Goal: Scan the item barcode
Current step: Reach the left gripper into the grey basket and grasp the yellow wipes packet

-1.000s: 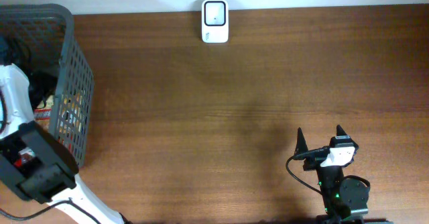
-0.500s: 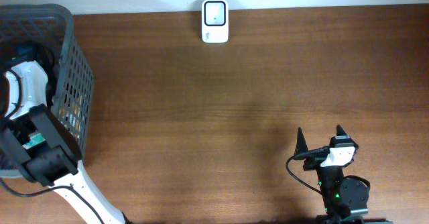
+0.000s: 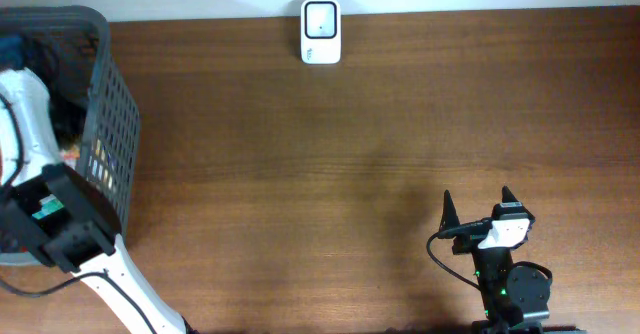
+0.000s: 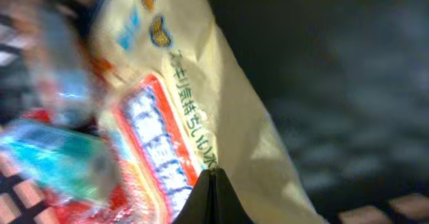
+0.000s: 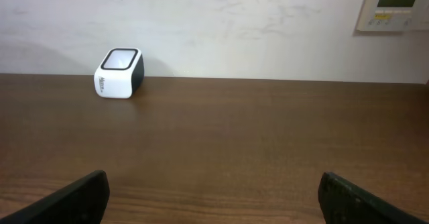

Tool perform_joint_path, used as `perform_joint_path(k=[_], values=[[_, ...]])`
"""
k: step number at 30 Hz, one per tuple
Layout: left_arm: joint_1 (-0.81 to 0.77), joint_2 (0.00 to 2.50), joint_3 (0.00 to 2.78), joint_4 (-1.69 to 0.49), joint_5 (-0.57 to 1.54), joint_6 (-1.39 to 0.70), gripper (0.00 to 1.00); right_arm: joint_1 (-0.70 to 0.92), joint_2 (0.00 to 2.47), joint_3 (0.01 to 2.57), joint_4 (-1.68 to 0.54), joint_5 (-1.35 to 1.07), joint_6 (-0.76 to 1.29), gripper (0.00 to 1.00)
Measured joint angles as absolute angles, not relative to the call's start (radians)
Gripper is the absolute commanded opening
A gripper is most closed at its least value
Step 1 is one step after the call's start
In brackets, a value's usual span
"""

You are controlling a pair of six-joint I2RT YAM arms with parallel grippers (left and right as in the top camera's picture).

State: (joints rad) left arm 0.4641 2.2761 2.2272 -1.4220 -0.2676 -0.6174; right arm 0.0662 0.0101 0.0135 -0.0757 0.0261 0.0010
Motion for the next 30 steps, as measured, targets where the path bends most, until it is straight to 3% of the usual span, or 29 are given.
perform_joint_path(k=[4, 11, 20, 21, 22, 30], values=[[0.466, 2.220, 2.427, -1.491, -0.266, -0.617, 0.00, 0.066, 0.010, 0.014, -0.076, 0.027, 0.000, 0.98], [0.466, 2.090, 2.482, -1.540, -0.267, -0.617, 0.00, 0.066, 0.010, 0.014, -0.076, 0.026, 0.001, 0.98], [0.467, 2.113, 2.215, -1.416, -0.266, -0.617, 0.03, 0.066, 0.010, 0.014, -0.076, 0.027, 0.001, 0.98], [0.467, 2.121, 2.165, -1.372, -0.266, -0.617, 0.66, 0.067, 0.010, 0.014, -0.076, 0.027, 0.001, 0.98], [0.467, 2.125, 2.132, -1.340, -0.266, -0.617, 0.98, 0.066, 0.010, 0.014, -0.076, 0.026, 0.001, 0.98], [0.466, 2.127, 2.017, -1.214, -0.262, -0.615, 0.99, 0.066, 0.010, 0.014, -0.076, 0.027, 0.001, 0.98]])
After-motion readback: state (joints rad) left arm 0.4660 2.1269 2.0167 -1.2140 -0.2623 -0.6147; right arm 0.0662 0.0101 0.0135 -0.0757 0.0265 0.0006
